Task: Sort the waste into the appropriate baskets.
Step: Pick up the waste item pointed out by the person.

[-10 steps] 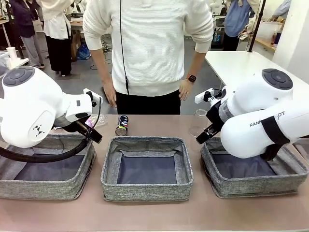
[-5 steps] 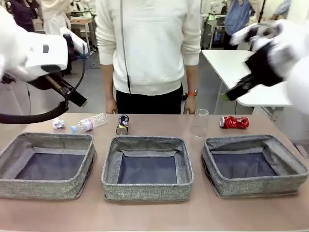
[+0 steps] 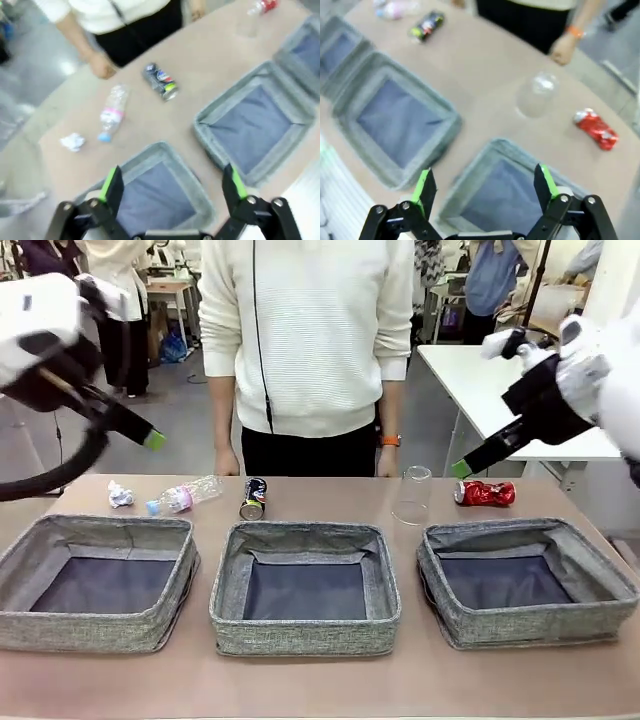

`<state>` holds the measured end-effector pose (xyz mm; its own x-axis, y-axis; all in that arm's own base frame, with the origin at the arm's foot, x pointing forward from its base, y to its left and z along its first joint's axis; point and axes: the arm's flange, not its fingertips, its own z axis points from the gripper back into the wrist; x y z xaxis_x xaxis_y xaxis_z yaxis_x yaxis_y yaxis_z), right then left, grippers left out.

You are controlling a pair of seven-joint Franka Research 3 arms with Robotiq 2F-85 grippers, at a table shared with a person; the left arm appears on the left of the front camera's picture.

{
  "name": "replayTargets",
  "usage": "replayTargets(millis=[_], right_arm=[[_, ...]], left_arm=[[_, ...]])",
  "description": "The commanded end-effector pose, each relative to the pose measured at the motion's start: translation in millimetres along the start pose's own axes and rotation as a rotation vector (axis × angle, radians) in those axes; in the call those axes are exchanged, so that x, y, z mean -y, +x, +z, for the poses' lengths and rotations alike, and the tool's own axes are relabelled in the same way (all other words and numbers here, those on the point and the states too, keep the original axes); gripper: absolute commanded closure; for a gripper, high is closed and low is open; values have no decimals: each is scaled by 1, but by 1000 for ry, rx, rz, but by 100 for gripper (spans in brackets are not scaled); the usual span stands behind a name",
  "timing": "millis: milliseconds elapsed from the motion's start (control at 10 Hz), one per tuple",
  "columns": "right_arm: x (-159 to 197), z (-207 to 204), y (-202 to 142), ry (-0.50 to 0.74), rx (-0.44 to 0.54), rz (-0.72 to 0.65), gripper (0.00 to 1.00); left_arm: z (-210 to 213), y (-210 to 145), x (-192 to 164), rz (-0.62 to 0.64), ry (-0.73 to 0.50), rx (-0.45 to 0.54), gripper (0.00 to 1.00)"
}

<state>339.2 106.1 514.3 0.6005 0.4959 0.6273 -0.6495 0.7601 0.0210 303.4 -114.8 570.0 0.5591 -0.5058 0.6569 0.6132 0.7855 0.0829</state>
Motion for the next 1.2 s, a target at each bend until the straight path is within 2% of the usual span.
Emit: replayTargets(millis=[0, 100, 200, 400, 500, 600, 700, 800, 1100], right_arm=[[52, 30, -54, 447, 96, -353, 0], [83, 39, -87, 613, 207, -514, 0], [116, 46, -125, 732, 315, -675, 0], [161, 52, -176, 823, 471, -863, 0], [167, 55, -184, 819, 501, -887, 0], [171, 59, -190, 790, 532, -905, 0], [171, 56, -188, 700, 540, -902, 0], [170, 66, -207, 785, 455, -776, 0], [170, 66, -207, 785, 455, -776, 0]], left_arm=[[17, -69, -71, 216, -448, 24, 0], [20, -106, -110, 345, -578, 31, 0], [21, -146, -143, 474, -674, 81, 0], [17, -197, -171, 629, -776, 235, 0], [7, -205, -163, 695, -794, 297, 0], [1, -215, -163, 744, -781, 269, 0], [-10, -209, -158, 710, -714, 92, 0], [22, -226, -187, 682, -807, 288, 0], [22, -226, -187, 682, -807, 288, 0]])
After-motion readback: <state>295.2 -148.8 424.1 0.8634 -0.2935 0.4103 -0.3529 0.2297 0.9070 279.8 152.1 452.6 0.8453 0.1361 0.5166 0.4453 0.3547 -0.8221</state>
